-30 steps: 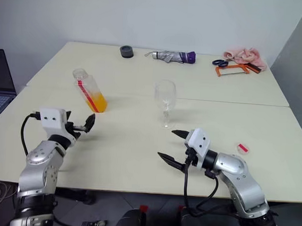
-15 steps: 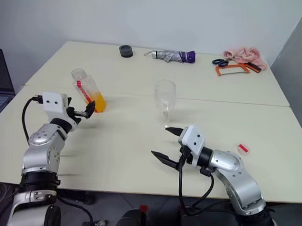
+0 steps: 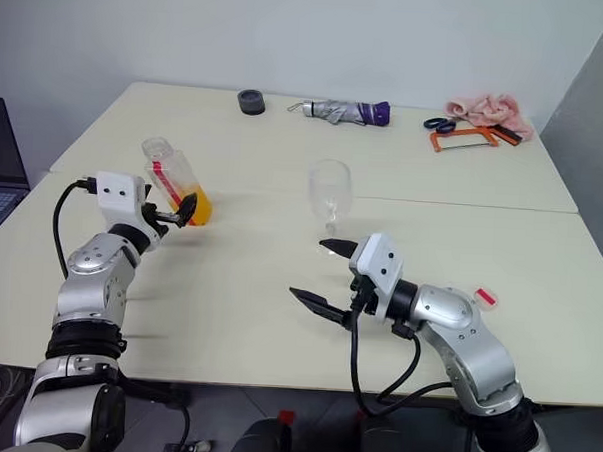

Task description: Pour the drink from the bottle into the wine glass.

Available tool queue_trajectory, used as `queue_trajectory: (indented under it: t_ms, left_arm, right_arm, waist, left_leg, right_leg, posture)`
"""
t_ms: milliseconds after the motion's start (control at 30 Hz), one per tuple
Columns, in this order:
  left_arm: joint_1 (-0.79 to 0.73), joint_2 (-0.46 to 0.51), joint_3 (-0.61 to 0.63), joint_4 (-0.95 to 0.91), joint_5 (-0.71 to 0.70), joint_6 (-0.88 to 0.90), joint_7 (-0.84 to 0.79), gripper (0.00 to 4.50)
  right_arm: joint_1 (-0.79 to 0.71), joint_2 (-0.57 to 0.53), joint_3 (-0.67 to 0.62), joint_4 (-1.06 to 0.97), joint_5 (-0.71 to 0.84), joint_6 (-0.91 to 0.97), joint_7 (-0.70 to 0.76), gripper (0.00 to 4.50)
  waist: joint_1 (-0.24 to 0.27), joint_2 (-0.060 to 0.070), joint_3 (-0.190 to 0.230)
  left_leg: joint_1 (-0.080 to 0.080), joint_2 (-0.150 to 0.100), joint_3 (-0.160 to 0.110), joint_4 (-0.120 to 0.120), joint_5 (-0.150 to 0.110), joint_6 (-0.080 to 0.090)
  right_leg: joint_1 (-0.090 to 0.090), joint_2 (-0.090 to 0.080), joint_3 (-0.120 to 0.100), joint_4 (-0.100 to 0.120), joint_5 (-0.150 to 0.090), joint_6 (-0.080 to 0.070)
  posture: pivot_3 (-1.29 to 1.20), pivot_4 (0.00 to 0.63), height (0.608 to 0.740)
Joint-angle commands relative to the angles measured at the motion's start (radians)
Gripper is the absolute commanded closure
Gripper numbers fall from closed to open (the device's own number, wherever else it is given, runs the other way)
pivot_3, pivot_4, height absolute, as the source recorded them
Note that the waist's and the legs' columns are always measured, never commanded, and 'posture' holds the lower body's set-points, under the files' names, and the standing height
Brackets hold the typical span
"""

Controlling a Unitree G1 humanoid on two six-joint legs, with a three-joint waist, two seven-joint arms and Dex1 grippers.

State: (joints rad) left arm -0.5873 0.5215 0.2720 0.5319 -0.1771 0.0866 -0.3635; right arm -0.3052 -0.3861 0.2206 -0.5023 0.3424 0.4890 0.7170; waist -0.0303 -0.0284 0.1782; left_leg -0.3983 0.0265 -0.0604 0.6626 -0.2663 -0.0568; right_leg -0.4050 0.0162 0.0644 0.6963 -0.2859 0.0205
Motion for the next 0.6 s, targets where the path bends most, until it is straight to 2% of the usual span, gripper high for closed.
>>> queue_trajectory:
  t_ms: [33,367,467,600]
  left_arm:
    - [-0.047,0.022,-0.002,0.026,0.009,-0.04,-0.008,0.0]
    - [-0.132,0.016,-0.016,0.135,0.008,-0.088,-0.04,0.0]
    - [-0.153,0.01,-0.022,0.162,0.006,-0.097,-0.055,0.62]
    - [-0.164,0.009,-0.025,0.176,0.002,-0.105,-0.061,1.91]
  right_arm:
    - [-0.017,0.006,0.003,-0.016,0.013,-0.003,-0.004,0.01]
    - [0.017,0.0,0.021,-0.034,-0.004,-0.023,-0.006,0.01]
    - [0.024,-0.002,0.024,-0.028,-0.014,-0.036,-0.004,0.0]
    - [0.028,-0.005,0.026,-0.026,-0.019,-0.044,-0.004,0.0]
  waist:
    - [0.0,0.0,0.0]
    - [0.0,0.0,0.0]
    - [0.0,0.0,0.0]
    - [-0.001,0.0,0.0]
  left_leg:
    - [0.0,0.0,0.0,0.0,0.0,0.0]
    - [0.0,0.0,0.0,0.0,0.0,0.0]
    - [0.0,0.0,0.0,0.0,0.0,0.0]
    - [0.0,-0.001,0.0,0.0,0.0,0.0]
  right_leg:
    - [0.0,0.0,0.0,0.0,0.0,0.0]
    - [0.0,0.0,-0.001,0.0,0.0,0.0]
    - [0.0,0.0,-0.001,0.0,0.0,0.0]
    - [0.0,0.0,-0.001,0.0,0.0,0.0]
  posture:
    - [0.0,0.15,0.74]
    - [0.0,0.15,0.74]
    - [0.0,0.15,0.74]
    - [0.0,0.15,0.74]
